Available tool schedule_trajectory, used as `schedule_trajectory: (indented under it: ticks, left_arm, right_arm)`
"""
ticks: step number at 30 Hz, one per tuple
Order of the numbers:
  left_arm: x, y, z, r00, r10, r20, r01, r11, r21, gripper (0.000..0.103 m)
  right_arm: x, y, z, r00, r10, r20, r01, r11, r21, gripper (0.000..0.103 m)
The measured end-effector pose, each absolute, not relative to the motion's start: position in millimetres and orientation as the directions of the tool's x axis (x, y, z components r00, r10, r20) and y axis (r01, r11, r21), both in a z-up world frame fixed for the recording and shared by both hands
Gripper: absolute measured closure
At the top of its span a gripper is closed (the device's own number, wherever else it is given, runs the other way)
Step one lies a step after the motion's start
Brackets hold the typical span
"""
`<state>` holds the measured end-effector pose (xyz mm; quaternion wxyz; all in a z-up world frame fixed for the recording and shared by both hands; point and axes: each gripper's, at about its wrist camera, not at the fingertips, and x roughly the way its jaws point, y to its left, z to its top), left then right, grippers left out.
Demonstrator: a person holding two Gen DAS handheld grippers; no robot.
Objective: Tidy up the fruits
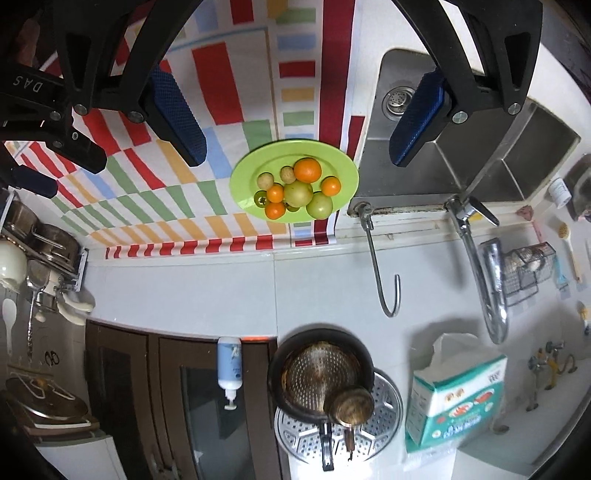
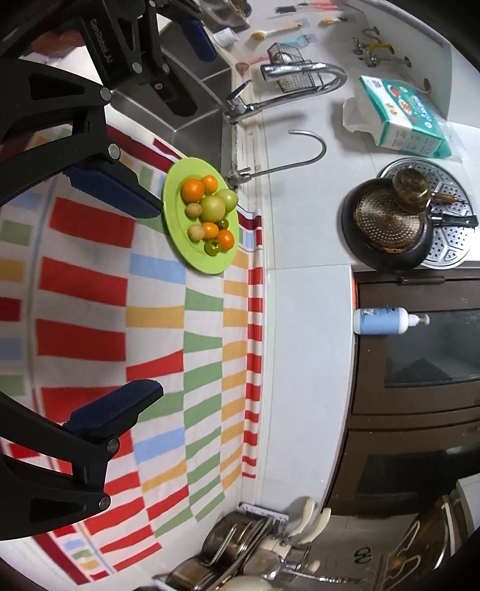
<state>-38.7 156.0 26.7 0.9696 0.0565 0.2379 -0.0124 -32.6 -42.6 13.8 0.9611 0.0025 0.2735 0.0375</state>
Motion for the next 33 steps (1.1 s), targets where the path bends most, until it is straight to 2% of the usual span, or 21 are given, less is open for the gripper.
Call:
schedule_trajectory:
  ticks: [18,33]
  left_arm:
    - [-124,139,41,0.902,0.014,-0.431,0.033,0.994,0.101,0.000]
    - [-145,130,46,0.906,0.009,-0.424,0.032,0.996,0.089,0.000]
  right_arm:
    - [-117,-63,36,0.885,0.076,-0.459,-0.084,0.996,0.003,0.011]
    - [-137,-75,38,0.890,0.086,-0.448,-0.091,0.996,0.011,0.011]
